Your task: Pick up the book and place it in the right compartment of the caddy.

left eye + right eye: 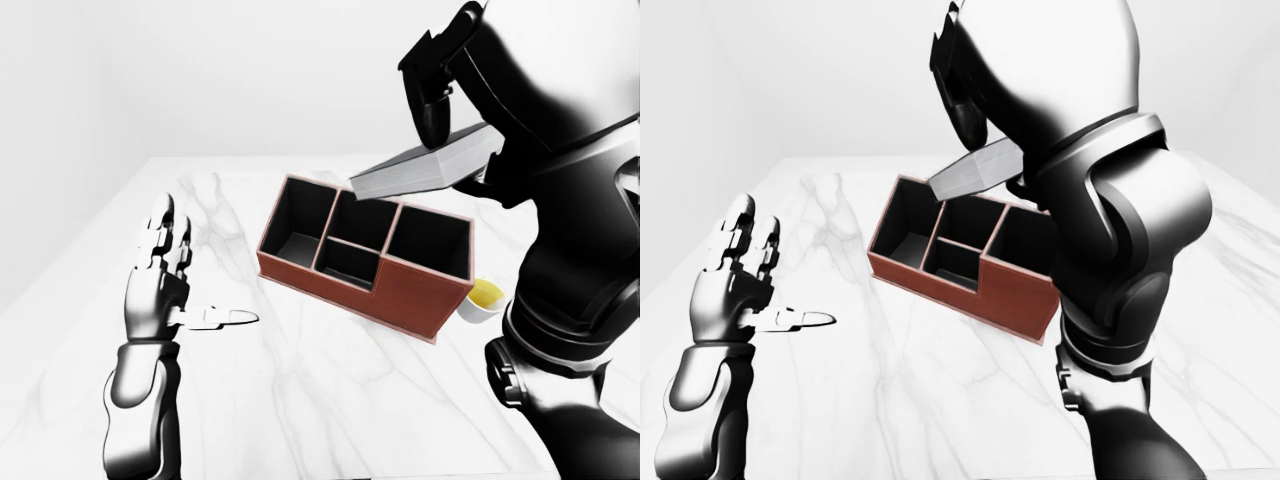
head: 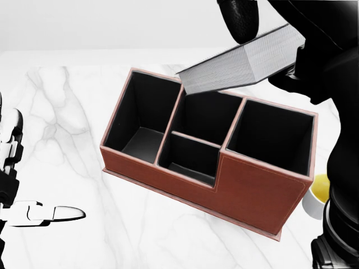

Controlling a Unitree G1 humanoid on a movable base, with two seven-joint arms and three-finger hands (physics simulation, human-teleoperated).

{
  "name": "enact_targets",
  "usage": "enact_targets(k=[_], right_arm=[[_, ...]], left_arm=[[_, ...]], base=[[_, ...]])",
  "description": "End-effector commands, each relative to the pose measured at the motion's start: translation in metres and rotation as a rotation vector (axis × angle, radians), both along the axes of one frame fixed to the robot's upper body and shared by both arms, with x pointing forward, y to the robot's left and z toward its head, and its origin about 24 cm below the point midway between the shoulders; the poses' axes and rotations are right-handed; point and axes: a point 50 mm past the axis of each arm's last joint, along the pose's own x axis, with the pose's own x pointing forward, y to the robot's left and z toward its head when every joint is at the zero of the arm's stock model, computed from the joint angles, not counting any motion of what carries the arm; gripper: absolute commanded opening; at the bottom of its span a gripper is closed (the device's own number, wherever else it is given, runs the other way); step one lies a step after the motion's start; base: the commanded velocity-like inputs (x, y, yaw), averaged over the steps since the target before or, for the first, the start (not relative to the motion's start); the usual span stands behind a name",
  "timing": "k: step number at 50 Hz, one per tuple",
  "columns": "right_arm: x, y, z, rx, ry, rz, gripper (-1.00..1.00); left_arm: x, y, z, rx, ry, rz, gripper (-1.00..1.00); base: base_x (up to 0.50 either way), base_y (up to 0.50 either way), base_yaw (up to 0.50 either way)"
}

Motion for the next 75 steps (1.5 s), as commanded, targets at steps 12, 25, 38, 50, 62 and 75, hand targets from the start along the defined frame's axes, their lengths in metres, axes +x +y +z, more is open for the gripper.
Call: enact_targets(k=[12, 25, 38, 50, 62, 75], right_arm=[[0.078, -0.022, 0.027, 0.096, 0.249, -0.149, -1.00], [0.125, -0.040, 0.026, 0.106, 0.458, -0.271, -1.00], [0.148, -0.056, 0.000, 0.097, 0.604, -0.365, -1.00], [0.168, -0.062, -0.030, 0.095, 0.764, -0.404, -1.00], [0.181, -0.068, -0.052, 0.062, 0.884, -0.474, -1.00], [0.189, -0.069, -0.065, -0.016, 0.969, -0.533, -1.00]], left_arm=[[0.002, 0.006, 0.000, -0.022, -0.003, -0.007, 1.00], [0.003, 0.006, 0.002, -0.034, -0.009, -0.011, 1.00], [0.005, 0.007, 0.000, -0.037, 0.000, -0.011, 1.00], [0.002, 0.006, 0.000, -0.032, -0.002, -0.012, 1.00], [0.002, 0.008, -0.004, -0.034, 0.015, -0.007, 1.00], [0.001, 0.010, -0.009, -0.036, 0.038, -0.004, 1.00]], base=[[0.00, 0.00, 0.00], [0.00, 0.00, 0.00], [0.00, 0.00, 0.00], [0.00, 0.00, 0.00], [0.00, 0.00, 0.00], [0.00, 0.00, 0.00]])
